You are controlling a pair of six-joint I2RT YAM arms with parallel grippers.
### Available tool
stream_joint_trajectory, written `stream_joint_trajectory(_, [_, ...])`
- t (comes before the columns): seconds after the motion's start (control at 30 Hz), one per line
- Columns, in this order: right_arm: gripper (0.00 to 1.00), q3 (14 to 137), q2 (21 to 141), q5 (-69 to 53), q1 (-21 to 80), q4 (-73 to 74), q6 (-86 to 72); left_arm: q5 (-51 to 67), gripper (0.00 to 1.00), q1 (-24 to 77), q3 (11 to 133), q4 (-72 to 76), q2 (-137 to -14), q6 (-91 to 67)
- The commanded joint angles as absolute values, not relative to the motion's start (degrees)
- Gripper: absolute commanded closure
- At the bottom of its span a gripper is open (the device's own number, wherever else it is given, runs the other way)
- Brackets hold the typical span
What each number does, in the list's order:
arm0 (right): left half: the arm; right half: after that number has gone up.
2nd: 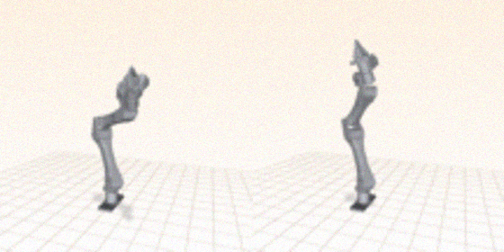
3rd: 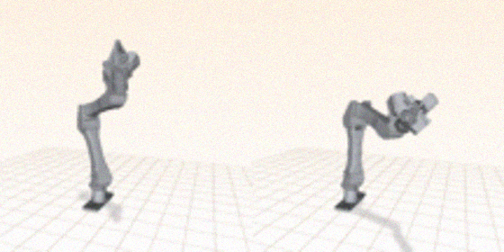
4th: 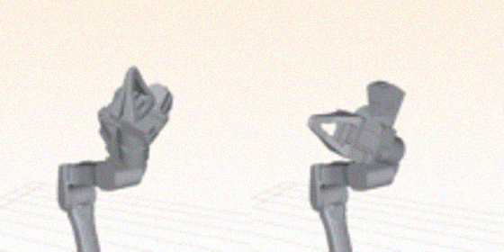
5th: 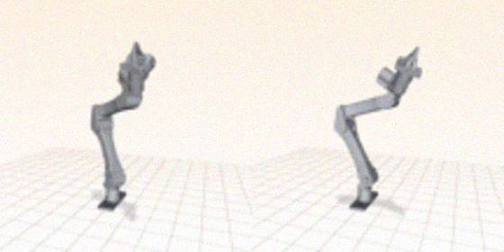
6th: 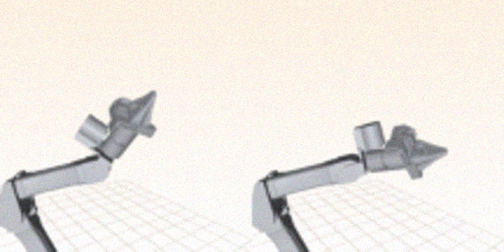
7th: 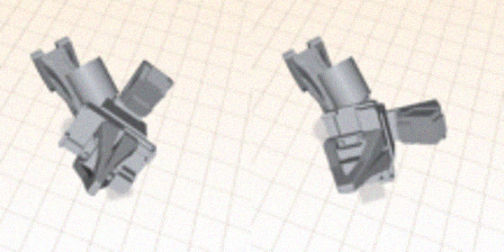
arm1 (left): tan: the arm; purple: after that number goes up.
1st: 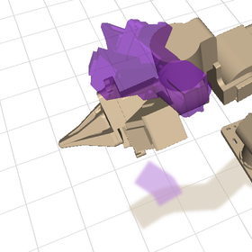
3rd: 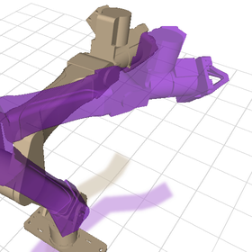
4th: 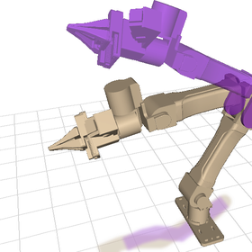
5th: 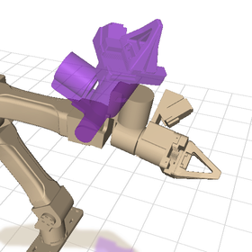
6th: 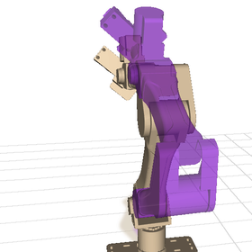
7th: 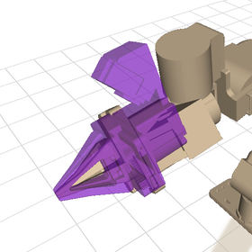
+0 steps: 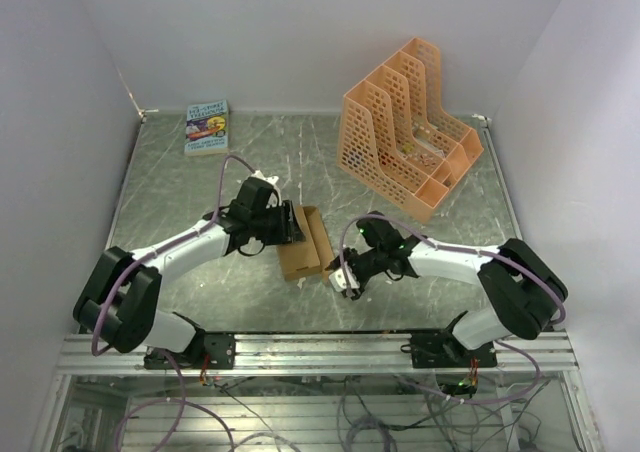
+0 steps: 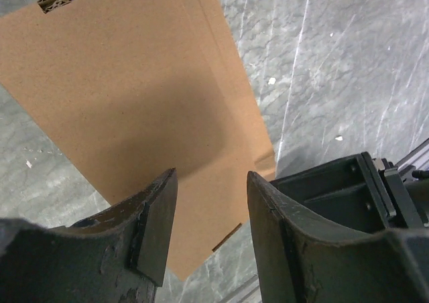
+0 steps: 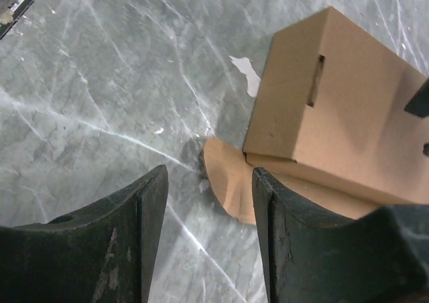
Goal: Fold the paper box
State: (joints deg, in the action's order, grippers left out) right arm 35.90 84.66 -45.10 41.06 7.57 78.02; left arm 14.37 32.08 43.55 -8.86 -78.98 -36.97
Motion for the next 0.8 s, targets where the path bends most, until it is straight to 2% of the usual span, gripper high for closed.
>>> stream_joint_trajectory(0.0, [0.49, 34.9, 85.6, -41.2, 43.4, 3.3, 79.0, 15.4, 0.43, 32.3, 46.1, -9.4, -79.7, -34.3])
stream_joint_trajectory(0.3, [0.65, 32.6, 86.4, -36.6, 45.2, -3.4, 76.6, 14.8, 0.43, 32.3, 45.7, -10.7, -82.0, -32.3])
stream_joint_trajectory(0.77, [0.81, 32.7, 87.1, -35.3, 45.9, -5.8, 72.4, 14.0, 0.42, 31.8, 47.1, -14.1, -84.4, -28.8])
